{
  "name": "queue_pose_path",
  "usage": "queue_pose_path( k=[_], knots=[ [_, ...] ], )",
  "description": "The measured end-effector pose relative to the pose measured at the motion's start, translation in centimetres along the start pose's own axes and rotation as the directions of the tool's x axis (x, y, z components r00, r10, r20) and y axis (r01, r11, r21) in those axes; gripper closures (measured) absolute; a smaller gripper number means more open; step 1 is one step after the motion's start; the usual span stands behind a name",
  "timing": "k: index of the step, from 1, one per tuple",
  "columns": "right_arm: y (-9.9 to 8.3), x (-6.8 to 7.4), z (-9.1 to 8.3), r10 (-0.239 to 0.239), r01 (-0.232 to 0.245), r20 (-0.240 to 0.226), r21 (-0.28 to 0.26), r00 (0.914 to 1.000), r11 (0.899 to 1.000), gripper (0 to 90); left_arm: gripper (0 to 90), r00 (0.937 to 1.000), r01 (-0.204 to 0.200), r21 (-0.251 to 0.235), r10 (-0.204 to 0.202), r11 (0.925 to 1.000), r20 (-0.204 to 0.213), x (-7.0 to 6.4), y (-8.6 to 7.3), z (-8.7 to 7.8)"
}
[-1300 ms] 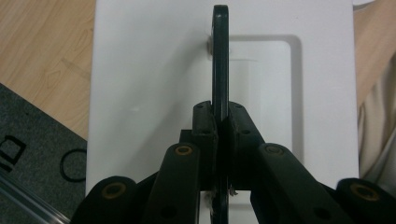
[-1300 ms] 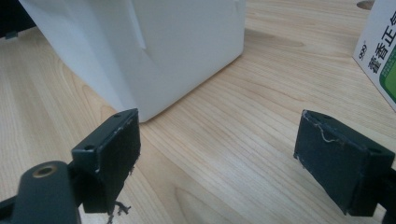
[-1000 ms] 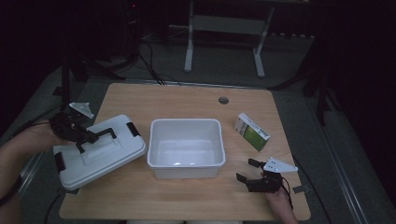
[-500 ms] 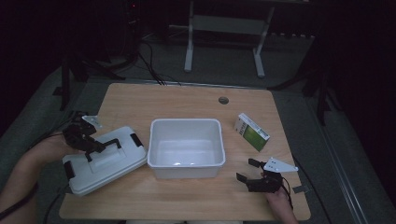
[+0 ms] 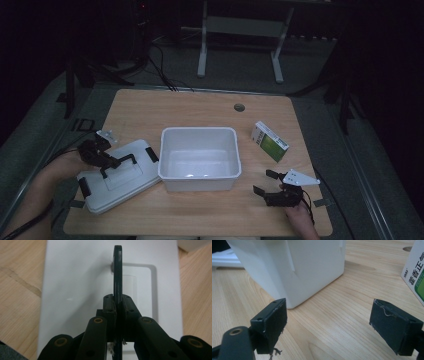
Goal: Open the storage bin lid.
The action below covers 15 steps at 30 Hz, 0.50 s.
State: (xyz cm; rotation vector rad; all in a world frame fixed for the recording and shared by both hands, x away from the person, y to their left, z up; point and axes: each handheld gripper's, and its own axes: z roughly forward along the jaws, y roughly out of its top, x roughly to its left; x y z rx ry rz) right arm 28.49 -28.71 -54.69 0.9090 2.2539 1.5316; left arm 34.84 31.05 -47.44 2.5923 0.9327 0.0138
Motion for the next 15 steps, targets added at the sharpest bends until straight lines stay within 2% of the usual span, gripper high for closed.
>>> queue_pose_path(
  k=[5, 8, 9, 11, 12, 13, 14, 15],
  knots=[
    [0.09, 0.31, 0.06, -0.018, 0.018, 0.002, 0.013, 0.9998, 1.000, 13.7, 83.3, 1.0000, -0.003, 0.006, 0.004, 1.0000, -0.005, 0.07, 0.07, 0.39],
    [0.06, 0.34, -0.03, -0.012, 0.012, 0.004, 0.012, 0.9999, 1.000, 13.5, 82.9, 0.9999, 0.001, 0.008, -0.001, 1.0000, -0.017, 0.23, 0.11, 0.68],
    [0.09, 0.32, -0.10, -0.008, 0.008, 0.005, 0.009, 0.9999, 1.000, 13.4, 79.4, 0.9994, 0.011, -0.006, -0.011, 0.9999, -0.033, 0.32, 0.13, 0.62],
    [0.26, 0.32, -0.28, -0.008, 0.008, 0.015, 0.002, 0.9999, 1.000, 13.4, 59.5, 0.9968, 0.032, -0.023, -0.034, 0.9992, -0.072, 0.43, 0.22, 0.41],
    [0.38, 0.34, -0.41, -0.011, 0.011, 0.021, 0.000, 0.9997, 1.000, 13.3, 57.5, 0.9952, 0.038, -0.021, -0.040, 0.9991, -0.090, 0.41, 0.26, 0.32],
    [0.53, 0.39, -0.56, -0.014, 0.014, 0.031, -0.003, 0.9994, 1.000, 13.3, 49.1, 0.9928, 0.052, -0.020, -0.054, 0.9985, -0.107, 0.40, 0.32, 0.29],
    [0.72, 0.42, -0.74, -0.015, 0.015, 0.036, -0.008, 0.9992, 1.000, 13.3, 41.1, 0.9922, 0.066, -0.014, -0.067, 0.9978, -0.106, 0.46, 0.34, 0.22],
    [0.72, 0.42, -0.74, -0.015, 0.015, 0.036, -0.008, 0.9992, 1.000, 13.3, 39.3, 0.9922, 0.066, -0.014, -0.067, 0.9978, -0.106, 0.46, 0.34, 0.22]
  ],
)
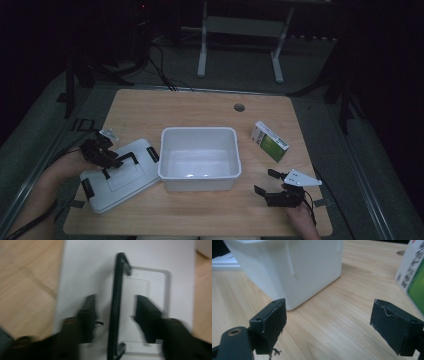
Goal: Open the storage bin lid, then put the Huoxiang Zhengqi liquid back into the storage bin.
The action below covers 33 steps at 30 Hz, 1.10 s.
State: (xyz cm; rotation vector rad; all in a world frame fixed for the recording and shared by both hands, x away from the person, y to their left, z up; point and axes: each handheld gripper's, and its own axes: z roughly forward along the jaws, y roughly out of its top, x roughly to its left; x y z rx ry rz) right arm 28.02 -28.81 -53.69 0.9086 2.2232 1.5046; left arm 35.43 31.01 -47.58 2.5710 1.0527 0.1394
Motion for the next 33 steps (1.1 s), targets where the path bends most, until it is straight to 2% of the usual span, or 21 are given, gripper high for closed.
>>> queue_pose_path(
  k=[2, 3, 5, 6, 7, 9, 10, 13, 14, 15, 18, 20, 22, 23, 24, 25, 26, 29, 30, 31, 33],
  knots=[
    [0.2, 0.0, -0.2, 0.002, -0.002, -0.001, -0.002, 1.0000, 1.000, 13.4, 39.3, 0.9999, 0.013, 0.006, -0.013, 0.9999, -0.011, 0.0, 0.0, -0.2],
    [1.3, 0.2, -0.9, 0.001, -0.001, -0.003, -0.009, 1.0000, 1.000, 13.4, 31.3, 0.9997, 0.022, -0.004, -0.022, 0.9997, -0.006, 0.0, -0.1, -0.4],
    [1.6, 0.2, -1.2, 0.014, -0.014, -0.014, -0.026, 0.9998, 1.000, 13.4, 31.2, 0.9996, 0.026, -0.010, -0.026, 0.9996, -0.007, 0.0, -0.2, -0.5],
    [2.5, 0.1, -1.9, 0.024, -0.025, -0.014, -0.054, 0.9996, 0.998, 13.0, 31.1, 0.9998, 0.019, -0.021, -0.019, 0.9996, -0.001, -0.1, -0.2, -0.7],
    [2.9, -0.1, -2.2, 0.019, -0.020, -0.014, -0.056, 0.9997, 0.998, 12.4, 27.1, 0.9998, 0.019, -0.021, -0.019, 0.9996, -0.001, -0.1, -0.2, -0.7],
    [3.5, -0.3, -2.6, 0.020, -0.020, -0.001, -0.063, 0.9998, 0.998, 12.4, 26.3, 0.9999, 0.009, -0.021, -0.009, 0.9997, 0.010, -0.3, -0.2, -0.8],
    [4.4, -0.9, -3.5, 0.018, -0.018, -0.009, -0.060, 0.9998, 0.998, 11.2, 26.3, 1.0000, -0.001, -0.009, 0.001, 1.0000, 0.002, -0.3, -0.1, -0.7],
    [5.3, -1.8, -4.1, 0.013, -0.012, 0.018, -0.050, 0.9997, 0.999, 11.7, 26.3, 1.0000, 0.001, -0.013, -0.001, 0.9999, 0.008, -0.2, 0.0, -0.7],
    [5.9, -3.1, -4.4, 0.009, -0.008, 0.073, -0.019, 0.9973, 1.000, 14.2, 26.3, 0.9999, 0.004, -0.019, -0.004, 0.9998, 0.013, 0.0, 0.0, -0.8],
    [6.1, -3.8, -4.4, 0.008, -0.007, 0.093, -0.013, 0.9957, 1.000, 16.7, 26.3, 0.9999, 0.004, -0.019, -0.004, 0.9998, 0.013, 0.0, 0.0, -0.8],
    [6.3, -5.2, -4.1, 0.003, -0.005, 0.135, 0.016, 0.9908, 1.000, 18.9, 26.3, 0.9999, 0.003, -0.029, -0.002, 0.9996, 0.013, 0.0, 0.2, -1.0],
    [6.7, -7.1, -3.3, 0.001, -0.010, 0.153, 0.054, 0.9883, 0.998, 24.8, 26.3, 0.9999, -0.003, -0.022, 0.004, 0.9997, 0.011, -0.1, 0.2, -1.2],
    [6.9, -8.0, -2.7, -0.012, -0.001, 0.168, 0.078, 0.9856, 0.997, 30.2, 26.3, 1.0000, -0.004, -0.022, 0.004, 0.9997, 0.009, -0.1, 0.2, -1.2],
    [6.9, -8.0, -2.7, -0.012, -0.001, 0.168, 0.078, 0.9856, 0.997, 30.2, 26.3, 1.0000, -0.004, -0.022, 0.004, 0.9997, 0.009, -0.1, 0.2, -1.2],
    [7.1, -9.0, -2.0, -0.008, -0.010, 0.171, 0.102, 0.9853, 0.995, 31.4, 26.3, 0.9999, -0.001, -0.029, 0.001, 0.9996, 0.014, -0.1, 0.2, -1.2],
    [7.1, -9.0, -2.0, -0.008, -0.010, 0.171, 0.102, 0.9853, 0.995, 31.4, 26.3, 0.9999, -0.001, -0.029, 0.001, 0.9996, 0.014, -0.1, 0.2, -1.2],
    [7.2, -9.7, -1.2, -0.003, -0.019, 0.173, 0.125, 0.9848, 0.992, 35.4, 26.3, 1.0000, -0.001, -0.025, 0.001, 0.9997, 0.008, -0.2, 0.2, -1.1],
    [7.5, -10.4, -0.3, 0.000, -0.025, 0.168, 0.149, 0.9857, 0.988, 36.0, 26.3, 1.0000, 0.000, -0.025, 0.001, 0.9997, 0.010, -0.2, 0.2, -1.1],
    [7.7, -11.0, 0.5, -0.002, -0.029, 0.169, 0.177, 0.9856, 0.984, 39.7, 26.3, 0.9999, 0.002, -0.022, -0.002, 0.9997, 0.017, -0.1, 0.1, -1.1],
    [7.7, -11.0, 0.5, -0.002, -0.029, 0.169, 0.177, 0.9856, 0.984, 39.7, 26.3, 0.9999, 0.002, -0.022, -0.002, 0.9997, 0.017, -0.1, 0.1, -1.1],
    [8.0, -11.8, 1.6, 0.002, -0.038, 0.166, 0.215, 0.9861, 0.976, 42.1, 26.3, 0.9999, 0.003, -0.021, -0.003, 0.9998, 0.012, -0.1, 0.2, -1.1]
  ],
)
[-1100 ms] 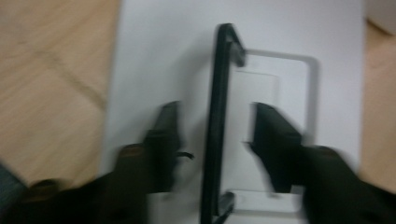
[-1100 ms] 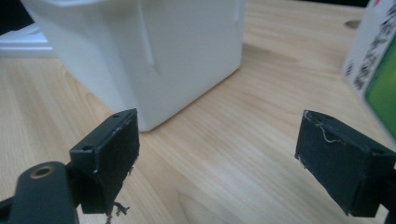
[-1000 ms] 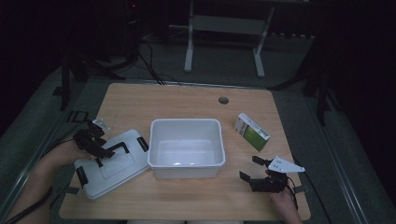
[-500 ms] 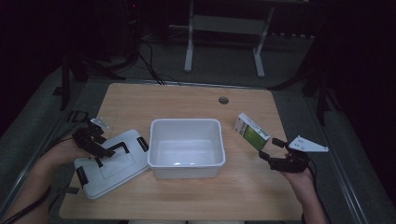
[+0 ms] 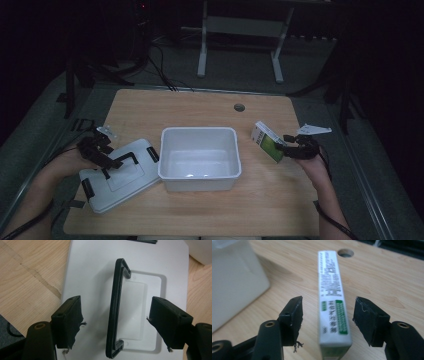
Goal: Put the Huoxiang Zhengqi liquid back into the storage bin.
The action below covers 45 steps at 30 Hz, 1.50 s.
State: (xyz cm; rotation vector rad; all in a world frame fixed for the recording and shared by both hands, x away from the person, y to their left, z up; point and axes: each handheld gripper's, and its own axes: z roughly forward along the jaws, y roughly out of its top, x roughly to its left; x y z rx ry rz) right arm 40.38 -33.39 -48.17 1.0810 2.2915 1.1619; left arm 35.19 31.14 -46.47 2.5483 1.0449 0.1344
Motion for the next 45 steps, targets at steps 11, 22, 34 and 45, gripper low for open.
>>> queue_pose_path(
  k=[11, 22, 34, 45],
  knots=[
    [0.5, -0.7, 2.9, -0.019, 0.022, -0.018, 0.149, 0.9997, 0.989, 50.3, 26.3, 1.0000, 0.001, 0.010, -0.001, 0.9999, -0.003, 0.2, 0.0, 0.1],
    [1.0, -0.2, 4.2, -0.031, 0.029, 0.003, 0.224, 0.9995, 0.974, 61.1, 26.3, 0.9999, 0.011, 0.008, -0.011, 0.9999, 0.010, 0.4, -0.1, 0.3],
    [1.6, -0.3, 2.9, -0.045, 0.037, 0.031, 0.222, 0.9985, 0.974, 64.5, 26.4, 0.9998, 0.011, 0.005, -0.011, 0.9999, 0.016, 0.3, -0.1, 0.2],
    [2.7, 0.5, -0.7, -0.056, 0.055, 0.000, 0.144, 0.9984, 0.988, 64.8, 26.4, 0.9999, 0.003, 0.010, -0.003, 0.9999, 0.011, 0.1, 0.0, -0.1]
  ],
)
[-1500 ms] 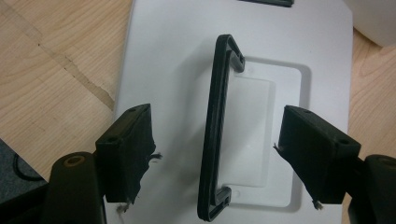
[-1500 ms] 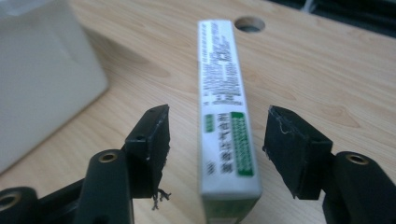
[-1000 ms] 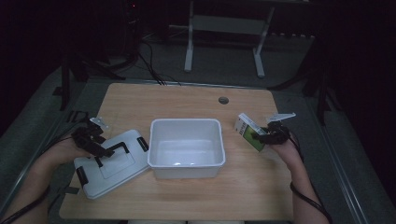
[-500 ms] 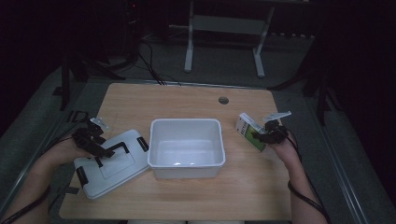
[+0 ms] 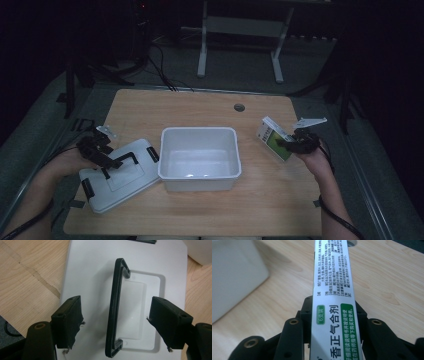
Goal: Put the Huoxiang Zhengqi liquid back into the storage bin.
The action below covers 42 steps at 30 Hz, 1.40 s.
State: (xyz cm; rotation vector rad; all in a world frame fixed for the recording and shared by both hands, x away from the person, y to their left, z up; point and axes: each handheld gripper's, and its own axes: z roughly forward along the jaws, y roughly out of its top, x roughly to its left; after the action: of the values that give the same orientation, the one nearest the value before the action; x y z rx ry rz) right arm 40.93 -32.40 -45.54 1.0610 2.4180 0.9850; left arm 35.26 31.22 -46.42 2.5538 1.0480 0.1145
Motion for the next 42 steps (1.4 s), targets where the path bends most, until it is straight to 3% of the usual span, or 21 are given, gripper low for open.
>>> queue_pose_path(
  k=[13, 15, 19, 20, 25, 28, 29, 30, 32, 33, 34, 35, 36, 37, 38, 40, 42],
  knots=[
    [1.1, 1.9, -2.4, -0.080, 0.079, -0.057, -0.012, 0.9952, 0.997, 64.9, 26.4, 1.0000, -0.003, 0.010, 0.003, 0.9999, 0.001, -0.1, -0.1, -0.3],
    [2.4, 2.7, -3.2, -0.113, 0.109, -0.076, -0.050, 0.9907, 0.993, 64.9, 26.4, 1.0000, -0.003, 0.018, 0.003, 0.9998, 0.001, -0.1, -0.1, -0.2],
    [3.7, 3.6, -3.8, -0.146, 0.140, -0.093, -0.075, 0.9849, 0.987, 64.9, 26.4, 1.0000, -0.006, 0.024, 0.006, 0.9997, 0.001, -0.1, 0.0, -0.3],
    [4.7, 4.3, -4.2, -0.176, 0.168, -0.101, -0.086, 0.9792, 0.982, 64.9, 26.4, 1.0000, -0.005, 0.021, 0.005, 0.9998, 0.002, -0.1, -0.1, -0.3],
    [7.1, 6.2, -5.0, -0.235, 0.217, -0.144, -0.134, 0.9613, 0.967, 64.9, 26.4, 1.0000, -0.002, 0.022, 0.002, 0.9998, 0.002, -0.1, -0.1, -0.3],
    [8.5, 7.3, -5.4, -0.278, 0.250, -0.174, -0.168, 0.9448, 0.954, 64.8, 26.3, 1.0000, -0.002, 0.019, 0.002, 0.9998, 0.002, -0.1, -0.2, -0.4],
    [8.5, 7.3, -5.4, -0.278, 0.250, -0.174, -0.168, 0.9448, 0.954, 64.8, 26.4, 1.0000, -0.002, 0.019, 0.002, 0.9998, 0.002, -0.1, -0.2, -0.4],
    [9.3, 8.0, -5.5, -0.309, 0.273, -0.198, -0.189, 0.9302, 0.943, 64.8, 26.3, 1.0000, -0.002, 0.018, 0.002, 0.9998, 0.000, 0.0, -0.3, -0.5],
    [10.0, 8.8, -5.5, -0.341, 0.298, -0.225, -0.205, 0.9125, 0.932, 64.8, 26.3, 1.0000, 0.000, 0.017, 0.000, 0.9999, 0.003, -0.1, -0.4, -0.5],
    [10.0, 8.8, -5.5, -0.341, 0.298, -0.225, -0.205, 0.9125, 0.932, 64.8, 26.4, 1.0000, 0.000, 0.017, 0.000, 0.9999, 0.003, -0.1, -0.4, -0.5],
    [10.6, 9.5, -5.4, -0.362, 0.309, -0.256, -0.224, 0.8965, 0.924, 64.7, 26.4, 1.0000, -0.002, 0.020, 0.002, 0.9998, 0.001, 0.0, -0.5, -0.5],
    [10.8, 9.9, -5.3, -0.379, 0.323, -0.267, -0.229, 0.8862, 0.918, 64.8, 26.4, 1.0000, -0.002, 0.020, 0.002, 0.9998, 0.001, 0.0, -0.5, -0.5],
    [10.8, 9.9, -5.3, -0.379, 0.323, -0.267, -0.229, 0.8862, 0.918, 64.8, 26.4, 1.0000, -0.003, 0.021, 0.003, 0.9998, 0.003, 0.0, -0.5, -0.4],
    [11.0, 10.3, -5.2, -0.390, 0.331, -0.279, -0.237, 0.8776, 0.914, 64.8, 26.3, 1.0000, -0.003, 0.025, 0.003, 0.9997, -0.001, 0.1, -0.6, -0.4],
    [11.3, 11.0, -4.9, -0.418, 0.355, -0.298, -0.245, 0.8580, 0.902, 64.7, 26.3, 1.0000, 0.001, 0.024, -0.001, 0.9997, 0.000, 0.1, -0.6, -0.4],
    [11.6, 11.6, -4.4, -0.439, 0.369, -0.326, -0.255, 0.8373, 0.894, 64.7, 26.4, 1.0000, 0.000, 0.024, 0.000, 0.9997, -0.001, 0.1, -0.6, -0.3],
    [11.8, 12.3, -4.0, -0.471, 0.395, -0.341, -0.270, 0.8138, 0.878, 64.7, 26.4, 1.0000, 0.002, 0.022, -0.002, 0.9997, 0.002, 0.1, -0.7, -0.3]
  ],
)
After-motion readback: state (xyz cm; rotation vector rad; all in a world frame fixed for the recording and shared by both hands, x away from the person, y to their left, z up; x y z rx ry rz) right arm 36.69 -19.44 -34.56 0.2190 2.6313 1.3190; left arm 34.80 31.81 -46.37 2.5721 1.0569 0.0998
